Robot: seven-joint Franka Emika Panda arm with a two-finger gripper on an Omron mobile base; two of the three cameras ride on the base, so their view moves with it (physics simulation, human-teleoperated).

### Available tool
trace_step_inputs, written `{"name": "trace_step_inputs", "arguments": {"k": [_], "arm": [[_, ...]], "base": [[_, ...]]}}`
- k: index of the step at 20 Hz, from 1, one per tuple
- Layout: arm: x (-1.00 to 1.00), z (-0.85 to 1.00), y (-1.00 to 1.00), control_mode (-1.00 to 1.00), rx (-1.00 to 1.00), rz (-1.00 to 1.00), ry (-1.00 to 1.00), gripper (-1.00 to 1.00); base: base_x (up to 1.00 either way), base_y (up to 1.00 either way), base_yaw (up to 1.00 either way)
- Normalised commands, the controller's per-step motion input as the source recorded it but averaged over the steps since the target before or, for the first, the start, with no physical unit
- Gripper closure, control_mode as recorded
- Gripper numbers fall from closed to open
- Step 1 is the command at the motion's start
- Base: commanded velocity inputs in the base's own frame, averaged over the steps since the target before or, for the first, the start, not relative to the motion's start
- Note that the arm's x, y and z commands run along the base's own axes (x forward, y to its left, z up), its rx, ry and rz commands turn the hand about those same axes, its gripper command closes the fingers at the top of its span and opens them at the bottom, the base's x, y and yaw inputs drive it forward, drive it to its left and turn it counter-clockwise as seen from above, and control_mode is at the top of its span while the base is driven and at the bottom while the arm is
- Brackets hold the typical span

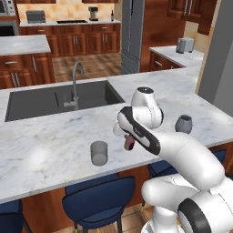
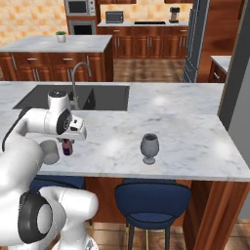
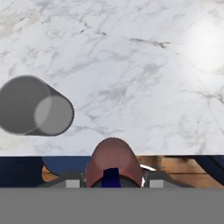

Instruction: There is a wine glass and glass cup on the dining counter. Place the wine bottle next to the wine glass and the juice bottle next to the glass cup.

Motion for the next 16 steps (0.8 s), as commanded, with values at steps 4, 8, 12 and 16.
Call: {"name": "trace_step_inputs", "arguments": {"k": [4,8,12,16], "arm": [[0.37,-0.22,0.14,-1.0,-0.01,0.0,-0.03,1.0],[0.41,-0.23,0.22,-1.0,-0.01,0.0,0.0,1.0],[0.27,-0.26,0.16,-1.0,0.0,0.0,0.0,1.0],[0.16,-0.27,0.17,-1.0,0.0,0.0,0.0,1.0]], "base": [[0.0,0.0,0.0],[0.0,0.0,0.0],[0.0,0.0,0.0],[0.0,0.0,0.0]]}}
